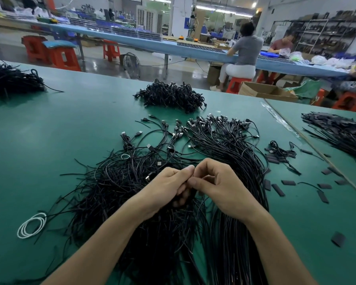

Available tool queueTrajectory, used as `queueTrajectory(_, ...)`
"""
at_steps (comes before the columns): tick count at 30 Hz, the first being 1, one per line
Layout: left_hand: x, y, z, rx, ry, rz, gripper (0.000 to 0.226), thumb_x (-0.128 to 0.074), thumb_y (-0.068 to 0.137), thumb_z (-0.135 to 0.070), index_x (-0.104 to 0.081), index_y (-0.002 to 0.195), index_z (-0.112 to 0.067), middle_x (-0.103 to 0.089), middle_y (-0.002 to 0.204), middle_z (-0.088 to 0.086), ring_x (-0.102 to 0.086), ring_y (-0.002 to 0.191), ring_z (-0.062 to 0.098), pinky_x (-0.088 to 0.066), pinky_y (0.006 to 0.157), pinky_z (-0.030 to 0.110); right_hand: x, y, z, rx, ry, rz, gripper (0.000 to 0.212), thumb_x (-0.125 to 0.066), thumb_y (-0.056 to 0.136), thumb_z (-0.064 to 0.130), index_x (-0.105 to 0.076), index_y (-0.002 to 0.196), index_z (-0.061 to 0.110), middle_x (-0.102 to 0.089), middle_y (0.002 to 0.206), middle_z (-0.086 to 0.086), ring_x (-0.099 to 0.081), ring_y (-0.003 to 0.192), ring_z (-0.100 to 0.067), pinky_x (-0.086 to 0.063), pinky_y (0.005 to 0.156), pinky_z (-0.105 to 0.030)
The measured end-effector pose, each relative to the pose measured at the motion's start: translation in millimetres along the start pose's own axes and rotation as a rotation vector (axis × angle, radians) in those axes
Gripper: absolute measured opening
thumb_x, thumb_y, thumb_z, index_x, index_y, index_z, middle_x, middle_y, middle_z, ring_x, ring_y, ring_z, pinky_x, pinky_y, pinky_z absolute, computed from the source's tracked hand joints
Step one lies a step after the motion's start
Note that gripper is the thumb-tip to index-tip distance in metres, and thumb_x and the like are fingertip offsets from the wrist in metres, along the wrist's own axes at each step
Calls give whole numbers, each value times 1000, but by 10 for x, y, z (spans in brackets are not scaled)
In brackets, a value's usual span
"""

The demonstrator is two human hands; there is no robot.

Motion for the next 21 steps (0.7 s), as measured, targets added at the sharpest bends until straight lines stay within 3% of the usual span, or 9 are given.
queueTrajectory(2,-15,19,28,-59,3,-78,59,-48,103,-38,-54,52,-9,-45,54,7,-42,53,22,-33,54,28,-18,5,13,31,-60,-32,18,-75,86,17,-61,79,26,-66,76,0,-59,68,-11,-54,65,-35)
queueTrajectory(3,-18,18,20,-60,-39,-89,51,-48,102,-35,-64,66,-2,-52,63,13,-48,60,26,-39,57,32,-42,9,27,49,-91,-63,19,-75,86,17,-61,78,27,-66,75,4,-58,66,-5,-52,63,-28)
queueTrajectory(6,-7,15,1,91,-288,91,41,-37,103,-32,-74,101,-14,-72,91,11,-69,78,23,-59,66,38,-136,22,52,104,-119,-154,23,-76,84,16,-60,75,30,-67,76,15,-62,68,-3,-51,63,-18)
queueTrajectory(8,5,-7,4,203,-346,184,46,-35,103,-45,-75,97,-22,-73,85,9,-70,67,21,-56,51,31,-177,31,64,112,-105,-180,23,-76,84,16,-61,75,30,-68,74,13,-62,63,-4,-49,59,-17)
queueTrajectory(10,38,15,37,246,-271,112,54,-35,102,-54,-72,88,-17,-67,68,10,-56,44,17,-37,36,18,-198,40,47,96,-57,-186,20,-76,85,16,-62,76,27,-69,71,5,-61,56,-6,-49,56,-20)
queueTrajectory(14,132,70,112,156,-123,-179,60,-37,103,-52,-67,62,-19,-49,46,-1,-31,31,9,-20,33,14,-151,9,-69,29,-89,-233,18,-77,83,38,-65,91,28,-69,81,9,-64,76,-4,-52,71,-20)
queueTrajectory(16,200,85,142,119,-191,-267,64,-38,103,-50,-63,54,-17,-39,43,-5,-26,32,8,-18,33,15,-129,-33,-192,-109,-209,-139,32,-78,78,49,-64,97,27,-67,87,9,-63,80,-4,-50,70,-15)
queueTrajectory(18,234,90,151,98,-255,-323,62,-39,103,-49,-55,52,-20,-32,42,-6,-22,32,8,-16,33,16,-182,-71,-310,-216,-430,12,29,-78,80,47,-68,96,25,-66,87,10,-62,81,-6,-50,71,-14)
queueTrajectory(21,210,103,139,63,-280,-372,62,-40,102,-51,-46,47,-24,-29,44,-6,-20,35,9,-13,36,19,-326,-97,-386,-286,-582,99,26,-72,86,48,-72,91,23,-68,85,9,-64,81,-8,-56,79,-31)
Point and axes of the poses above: each hand's wrist, its own y-axis towards the middle knuckle, its own x-axis out of the back of the hand, z = x × y, the point moved 1 cm from there along y, towards the middle knuckle
